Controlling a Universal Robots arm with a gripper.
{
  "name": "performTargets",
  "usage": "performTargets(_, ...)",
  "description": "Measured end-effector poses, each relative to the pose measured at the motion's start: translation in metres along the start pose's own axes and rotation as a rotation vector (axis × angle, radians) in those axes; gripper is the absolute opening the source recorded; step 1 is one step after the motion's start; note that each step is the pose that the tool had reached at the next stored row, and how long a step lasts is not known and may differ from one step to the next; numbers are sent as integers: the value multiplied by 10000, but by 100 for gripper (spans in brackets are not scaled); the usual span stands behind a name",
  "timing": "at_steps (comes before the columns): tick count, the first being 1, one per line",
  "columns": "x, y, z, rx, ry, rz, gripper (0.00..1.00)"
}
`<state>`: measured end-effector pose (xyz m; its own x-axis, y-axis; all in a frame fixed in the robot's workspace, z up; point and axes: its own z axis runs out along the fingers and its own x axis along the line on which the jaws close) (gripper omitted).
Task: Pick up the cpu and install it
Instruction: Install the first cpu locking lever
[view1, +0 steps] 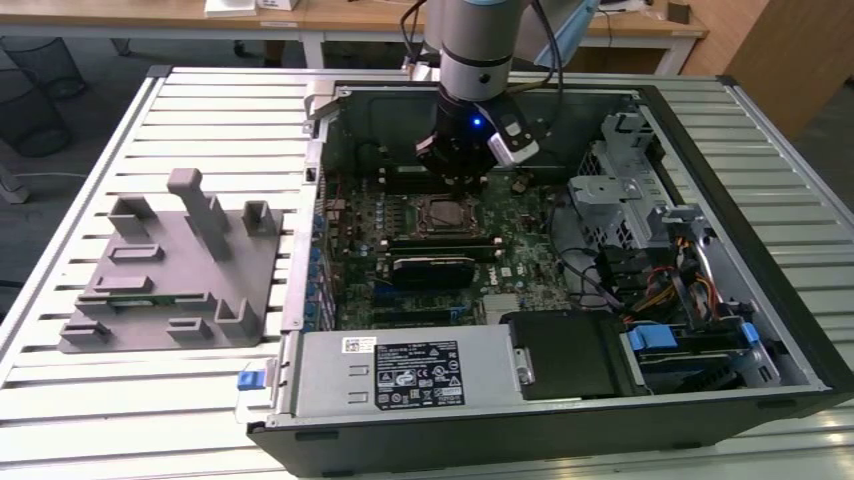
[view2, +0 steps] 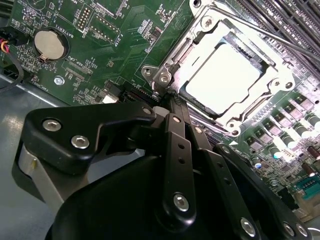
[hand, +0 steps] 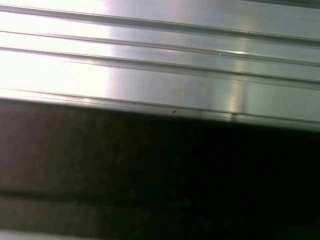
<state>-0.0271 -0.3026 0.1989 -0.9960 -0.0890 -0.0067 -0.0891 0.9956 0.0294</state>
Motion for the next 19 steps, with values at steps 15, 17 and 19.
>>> performTargets(15,0,0,1,38,4,0,11)
performTargets(17,0,0,1,52,6,-1,11)
performTargets(19,0,0,1,53,6,-1,11)
